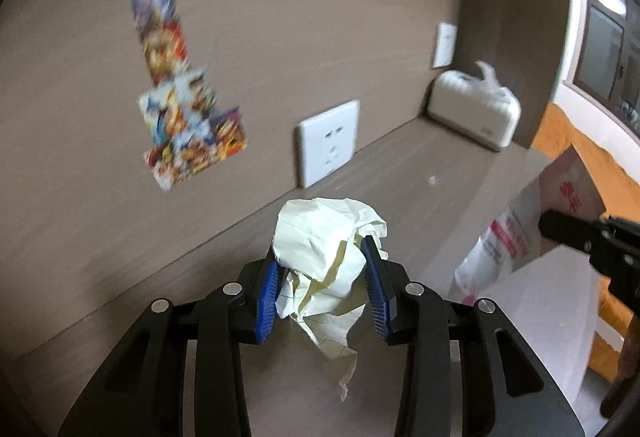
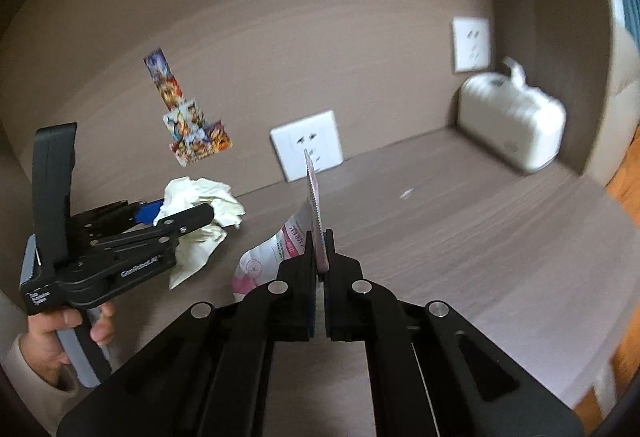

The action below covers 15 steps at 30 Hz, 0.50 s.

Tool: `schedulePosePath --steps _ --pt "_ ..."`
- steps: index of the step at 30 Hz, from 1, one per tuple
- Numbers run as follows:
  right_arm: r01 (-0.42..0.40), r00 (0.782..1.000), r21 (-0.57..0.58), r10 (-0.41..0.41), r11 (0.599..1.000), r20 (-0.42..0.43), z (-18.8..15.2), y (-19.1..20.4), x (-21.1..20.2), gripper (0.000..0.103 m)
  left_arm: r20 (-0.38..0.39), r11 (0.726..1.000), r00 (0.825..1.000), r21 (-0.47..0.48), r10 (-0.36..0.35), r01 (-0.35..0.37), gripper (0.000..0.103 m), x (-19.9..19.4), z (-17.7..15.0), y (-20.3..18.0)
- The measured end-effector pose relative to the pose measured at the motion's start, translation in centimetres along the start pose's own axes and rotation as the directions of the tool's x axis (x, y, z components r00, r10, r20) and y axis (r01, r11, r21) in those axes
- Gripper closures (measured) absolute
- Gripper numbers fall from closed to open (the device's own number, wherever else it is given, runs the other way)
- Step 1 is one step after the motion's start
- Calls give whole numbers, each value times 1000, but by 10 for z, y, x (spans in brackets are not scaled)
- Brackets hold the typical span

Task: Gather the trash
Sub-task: 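Grasp the yellow crumpled tissue with the left tool while the right tool grasps the pink tube, then carry the tissue and pink tube to the bin and open both tools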

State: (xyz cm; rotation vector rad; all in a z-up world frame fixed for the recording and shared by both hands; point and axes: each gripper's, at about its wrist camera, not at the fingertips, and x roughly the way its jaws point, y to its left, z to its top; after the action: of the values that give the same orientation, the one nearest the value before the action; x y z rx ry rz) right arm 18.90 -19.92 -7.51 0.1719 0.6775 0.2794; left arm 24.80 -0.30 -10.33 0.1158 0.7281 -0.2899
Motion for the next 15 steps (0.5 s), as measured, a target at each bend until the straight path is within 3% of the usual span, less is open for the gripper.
schedulePosePath --steps 9,15 --pt "140 988 -16 -139 990 65 -6 -37 -88 99 40 989 992 95 -120 116 65 -35 1 -89" --pt "267 961 35 -269 963 68 -33 -82 -149 99 12 961 973 159 -229 224 65 -47 -9 -164"
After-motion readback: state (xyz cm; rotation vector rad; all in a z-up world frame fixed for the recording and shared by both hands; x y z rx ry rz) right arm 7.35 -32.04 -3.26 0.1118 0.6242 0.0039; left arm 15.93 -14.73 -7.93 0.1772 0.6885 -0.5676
